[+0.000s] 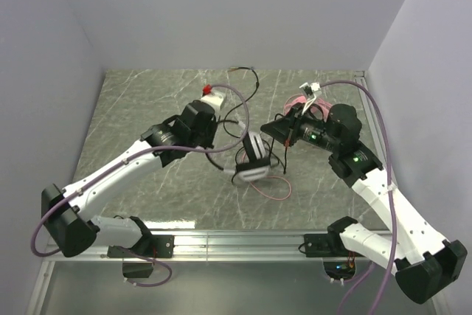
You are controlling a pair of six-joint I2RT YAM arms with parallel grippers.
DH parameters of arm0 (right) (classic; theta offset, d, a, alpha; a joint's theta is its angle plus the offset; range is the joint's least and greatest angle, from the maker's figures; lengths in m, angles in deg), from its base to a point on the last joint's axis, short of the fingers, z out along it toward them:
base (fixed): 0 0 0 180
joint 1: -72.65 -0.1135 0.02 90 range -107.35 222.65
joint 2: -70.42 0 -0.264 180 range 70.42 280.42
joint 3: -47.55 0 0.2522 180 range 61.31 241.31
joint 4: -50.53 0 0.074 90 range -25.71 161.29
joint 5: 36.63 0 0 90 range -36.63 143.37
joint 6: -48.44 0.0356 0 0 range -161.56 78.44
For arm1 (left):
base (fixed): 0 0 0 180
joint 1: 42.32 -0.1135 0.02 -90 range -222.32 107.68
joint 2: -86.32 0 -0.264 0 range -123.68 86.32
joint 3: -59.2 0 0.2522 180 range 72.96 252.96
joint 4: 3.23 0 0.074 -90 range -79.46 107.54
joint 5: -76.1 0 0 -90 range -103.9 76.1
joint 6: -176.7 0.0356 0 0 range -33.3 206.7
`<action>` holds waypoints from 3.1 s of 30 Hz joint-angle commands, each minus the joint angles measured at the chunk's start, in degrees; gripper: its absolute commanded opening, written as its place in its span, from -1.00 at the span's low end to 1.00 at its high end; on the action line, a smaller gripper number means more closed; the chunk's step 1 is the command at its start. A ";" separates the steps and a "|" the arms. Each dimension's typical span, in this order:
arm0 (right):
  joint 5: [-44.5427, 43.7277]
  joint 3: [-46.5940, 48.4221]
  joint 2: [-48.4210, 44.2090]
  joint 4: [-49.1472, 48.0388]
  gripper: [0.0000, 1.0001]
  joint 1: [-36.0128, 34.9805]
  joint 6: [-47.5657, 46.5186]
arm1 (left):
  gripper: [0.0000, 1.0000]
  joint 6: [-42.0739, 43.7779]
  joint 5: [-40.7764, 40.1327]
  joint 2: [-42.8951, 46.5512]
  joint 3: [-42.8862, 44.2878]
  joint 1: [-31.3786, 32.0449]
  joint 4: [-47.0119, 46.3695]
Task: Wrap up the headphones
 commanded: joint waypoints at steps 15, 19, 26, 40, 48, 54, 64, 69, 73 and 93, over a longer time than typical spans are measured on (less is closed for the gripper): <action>-4.53 8.40 -0.75 14.91 -1.00 0.99 -5.42 | -0.99 3.27 22.63 5.58 2.57 -5.05 3.11; 1.94 10.68 -1.55 17.47 -1.00 1.08 -4.64 | -0.99 4.07 20.03 2.85 2.66 -5.22 2.85; 7.67 12.53 -4.36 18.62 -1.00 0.99 -0.42 | -0.99 0.38 16.15 -2.59 5.82 -8.73 -0.58; 11.37 11.74 -1.12 14.06 -1.00 0.90 7.66 | -0.99 -4.01 14.30 -5.94 7.33 -9.44 -10.32; 7.34 6.64 0.20 0.86 -1.00 0.90 21.30 | -0.99 -7.10 14.47 -2.16 -2.08 -9.18 -20.35; 4.09 7.87 -0.32 4.99 -1.00 1.26 19.45 | -0.99 -7.97 9.82 -2.34 -1.21 -9.18 -16.58; 3.46 3.57 -3.48 1.05 -1.00 5.91 26.82 | -0.99 -8.06 13.68 2.58 -6.65 -9.18 -21.85; 5.22 0.23 -3.49 -3.08 -1.00 9.42 30.08 | -0.99 -6.31 15.80 4.08 -8.32 -9.18 -23.26; 6.98 -0.65 -2.17 -7.57 -1.00 10.13 32.36 | -0.99 -5.60 16.32 3.46 -8.15 -8.83 -23.00; 11.55 1.98 9.96 -21.46 -1.00 8.90 40.54 | -0.99 -4.11 10.87 -8.04 -2.53 -2.24 -25.10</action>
